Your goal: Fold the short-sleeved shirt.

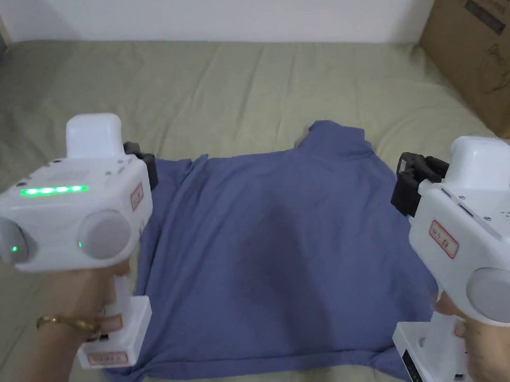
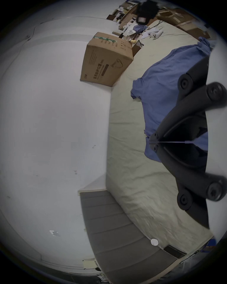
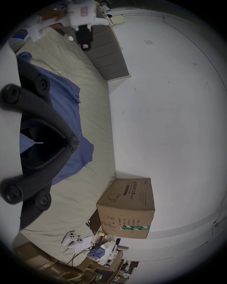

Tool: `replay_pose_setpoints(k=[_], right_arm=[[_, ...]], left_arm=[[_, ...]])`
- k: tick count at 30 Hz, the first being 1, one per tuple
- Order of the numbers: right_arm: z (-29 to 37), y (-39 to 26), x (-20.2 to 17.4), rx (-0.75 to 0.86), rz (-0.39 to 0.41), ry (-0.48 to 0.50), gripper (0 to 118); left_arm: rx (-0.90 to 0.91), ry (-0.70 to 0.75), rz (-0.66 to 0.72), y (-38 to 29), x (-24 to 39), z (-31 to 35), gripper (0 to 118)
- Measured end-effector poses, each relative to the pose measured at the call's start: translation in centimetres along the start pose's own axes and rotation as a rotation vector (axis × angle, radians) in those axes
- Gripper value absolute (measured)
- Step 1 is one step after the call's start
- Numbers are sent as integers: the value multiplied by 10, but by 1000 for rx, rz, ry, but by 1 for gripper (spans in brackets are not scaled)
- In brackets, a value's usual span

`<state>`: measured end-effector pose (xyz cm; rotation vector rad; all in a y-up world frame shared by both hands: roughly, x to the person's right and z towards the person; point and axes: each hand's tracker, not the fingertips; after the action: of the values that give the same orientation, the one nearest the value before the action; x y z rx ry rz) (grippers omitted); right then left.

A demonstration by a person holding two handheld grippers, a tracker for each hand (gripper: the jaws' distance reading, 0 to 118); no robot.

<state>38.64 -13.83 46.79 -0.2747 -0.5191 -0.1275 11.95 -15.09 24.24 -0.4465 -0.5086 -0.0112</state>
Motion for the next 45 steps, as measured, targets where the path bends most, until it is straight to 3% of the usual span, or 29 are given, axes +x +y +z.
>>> replay_pose_setpoints(k=[1,2,4,5,6,13,20,26,27,28,30,33,36,37,38,40,41,45], right_arm=[[-4,0,-1,-7,2,0,0],[-9,0,-1,-12,1,4,0],[-19,0,-2,-26,-1,6,0],[-23,0,-2,-30,-2,8,0],[-29,0,-3,-37,-3,8,0],[-72,-2,-3,-96,7,8,0],[-110,-19,9,-171,4,-20,0],[-128,-28,15,-224,13,-39,0],[-132,-28,20,-225,12,-39,0],[-135,-27,22,-231,4,-40,0],[-144,-22,25,-241,-17,-36,0],[-166,-3,36,-275,-58,-10,0],[-200,24,48,-350,-29,8,0],[-215,34,53,-349,-28,7,5],[-226,41,56,-367,-18,6,21],[-262,60,63,-441,14,5,98],[-279,65,66,-491,28,8,116],[-340,70,75,-589,42,-38,116]], left_arm=[[-60,-11,-3,9,-3,-17,5],[-98,-24,13,16,-6,-33,17],[-240,-23,32,32,-15,-72,83],[-276,-14,33,37,-18,-90,105],[-309,5,19,40,-20,-111,113],[-627,122,10,45,-44,-248,113],[-666,165,-28,14,-53,-325,109],[-713,159,29,-12,-56,-348,71],[-674,142,48,-13,-54,-344,56],[-647,157,28,-12,-54,-341,49],[-623,168,-29,-10,-52,-336,1],[-584,131,50,1,-57,-320,1],[-526,112,79,18,-71,-301,1],[-489,95,62,25,-72,-294,1],[-470,84,54,30,-74,-287,1],[-444,73,53,42,-77,-273,1],[-433,63,60,47,-78,-268,1],[-411,31,41,60,-79,-252,1]])
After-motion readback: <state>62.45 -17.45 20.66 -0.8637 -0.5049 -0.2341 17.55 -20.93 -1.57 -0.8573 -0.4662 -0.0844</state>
